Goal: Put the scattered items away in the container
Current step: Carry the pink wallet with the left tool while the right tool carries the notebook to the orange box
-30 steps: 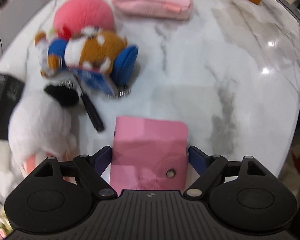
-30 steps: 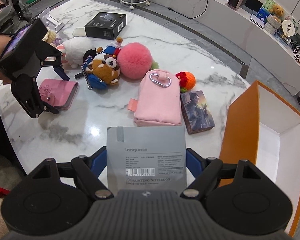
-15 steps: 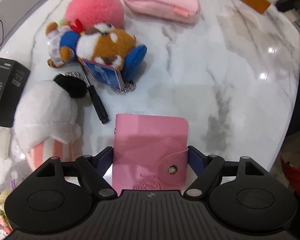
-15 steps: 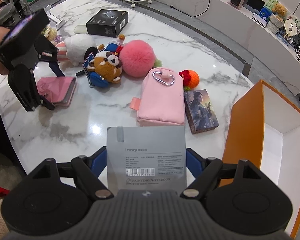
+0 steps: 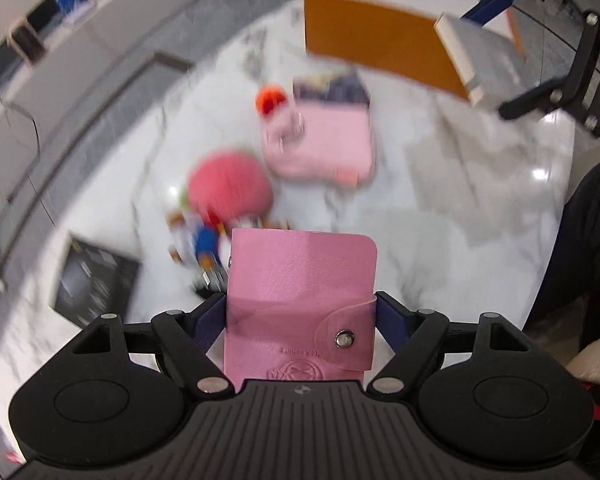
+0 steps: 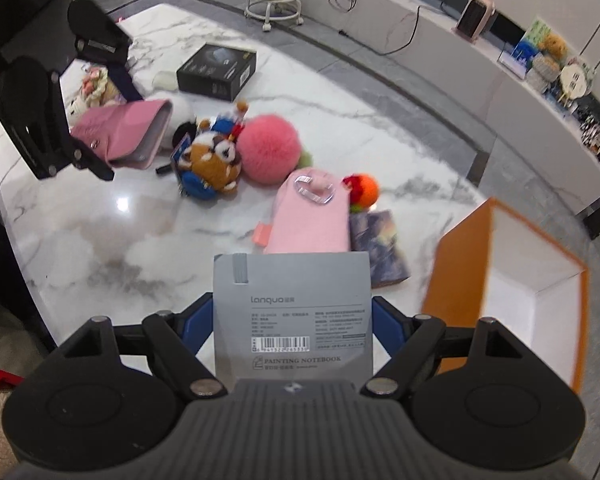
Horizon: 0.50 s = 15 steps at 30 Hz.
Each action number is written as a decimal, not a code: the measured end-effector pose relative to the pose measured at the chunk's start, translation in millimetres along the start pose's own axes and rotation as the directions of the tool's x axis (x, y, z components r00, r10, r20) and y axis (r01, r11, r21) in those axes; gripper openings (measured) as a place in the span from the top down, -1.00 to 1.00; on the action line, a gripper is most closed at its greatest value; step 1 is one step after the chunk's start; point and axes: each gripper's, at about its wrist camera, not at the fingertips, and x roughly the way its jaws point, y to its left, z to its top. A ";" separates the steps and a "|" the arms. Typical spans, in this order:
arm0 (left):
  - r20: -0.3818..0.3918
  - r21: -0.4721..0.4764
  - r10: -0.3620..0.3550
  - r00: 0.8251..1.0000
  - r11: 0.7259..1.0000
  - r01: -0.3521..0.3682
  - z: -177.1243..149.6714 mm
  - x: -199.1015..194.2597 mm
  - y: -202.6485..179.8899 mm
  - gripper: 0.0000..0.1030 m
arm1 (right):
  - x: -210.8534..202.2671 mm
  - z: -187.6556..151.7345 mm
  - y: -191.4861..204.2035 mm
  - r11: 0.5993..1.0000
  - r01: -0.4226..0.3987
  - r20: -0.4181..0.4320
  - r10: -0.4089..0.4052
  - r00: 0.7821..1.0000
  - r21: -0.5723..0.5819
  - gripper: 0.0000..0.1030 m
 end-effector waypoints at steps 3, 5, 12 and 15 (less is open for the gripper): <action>0.045 0.035 0.025 0.999 0.999 -0.027 33.2 -29.1 -5.0 -0.79 | -23.8 8.5 -10.1 0.999 0.037 0.020 -0.037 0.999 -0.019 -0.60; 0.083 0.060 0.040 0.996 0.997 -0.045 54.7 -48.6 -11.3 -0.79 | -39.0 13.6 -17.6 0.998 0.065 0.033 -0.064 0.997 -0.028 -0.60; 0.165 0.166 0.051 0.985 0.983 -0.079 128.3 -89.4 -53.3 -0.79 | -91.8 16.6 -47.3 0.987 0.153 0.054 -0.150 0.987 -0.047 -0.60; 0.195 0.203 0.044 0.980 0.976 -0.084 155.4 -96.5 -70.9 -0.79 | -112.9 10.6 -60.6 0.981 0.189 0.057 -0.187 0.981 -0.046 -0.60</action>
